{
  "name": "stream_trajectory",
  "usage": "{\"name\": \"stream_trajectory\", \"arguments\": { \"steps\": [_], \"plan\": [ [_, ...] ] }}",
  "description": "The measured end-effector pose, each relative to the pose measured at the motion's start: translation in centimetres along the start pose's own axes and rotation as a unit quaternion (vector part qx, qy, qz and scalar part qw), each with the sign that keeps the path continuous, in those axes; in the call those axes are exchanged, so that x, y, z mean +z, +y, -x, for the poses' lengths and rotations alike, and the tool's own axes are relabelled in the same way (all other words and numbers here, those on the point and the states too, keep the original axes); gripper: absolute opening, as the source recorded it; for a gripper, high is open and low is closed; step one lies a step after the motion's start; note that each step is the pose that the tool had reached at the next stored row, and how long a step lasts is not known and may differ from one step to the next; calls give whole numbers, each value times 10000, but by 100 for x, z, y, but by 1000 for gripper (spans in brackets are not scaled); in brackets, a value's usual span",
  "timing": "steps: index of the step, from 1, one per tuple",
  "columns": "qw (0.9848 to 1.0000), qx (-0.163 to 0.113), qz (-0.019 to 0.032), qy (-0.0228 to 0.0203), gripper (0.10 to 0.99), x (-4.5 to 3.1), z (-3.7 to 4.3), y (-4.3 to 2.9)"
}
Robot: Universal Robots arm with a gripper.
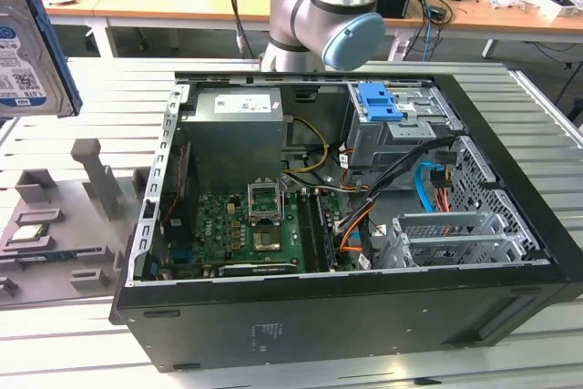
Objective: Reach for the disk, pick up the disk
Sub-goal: 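Pick up the disk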
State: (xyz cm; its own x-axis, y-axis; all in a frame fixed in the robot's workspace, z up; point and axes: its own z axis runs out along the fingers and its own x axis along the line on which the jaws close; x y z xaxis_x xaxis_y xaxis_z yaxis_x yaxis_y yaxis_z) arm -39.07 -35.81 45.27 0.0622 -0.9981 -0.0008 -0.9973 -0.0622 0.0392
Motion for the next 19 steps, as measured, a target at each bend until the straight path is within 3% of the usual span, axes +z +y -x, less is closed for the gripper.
{"name": "stream_trajectory", "arguments": {
  "steps": [19],
  "plan": [
    [10000, 0, 5, 0, 369, -401, -2, -16]
  ]
}}
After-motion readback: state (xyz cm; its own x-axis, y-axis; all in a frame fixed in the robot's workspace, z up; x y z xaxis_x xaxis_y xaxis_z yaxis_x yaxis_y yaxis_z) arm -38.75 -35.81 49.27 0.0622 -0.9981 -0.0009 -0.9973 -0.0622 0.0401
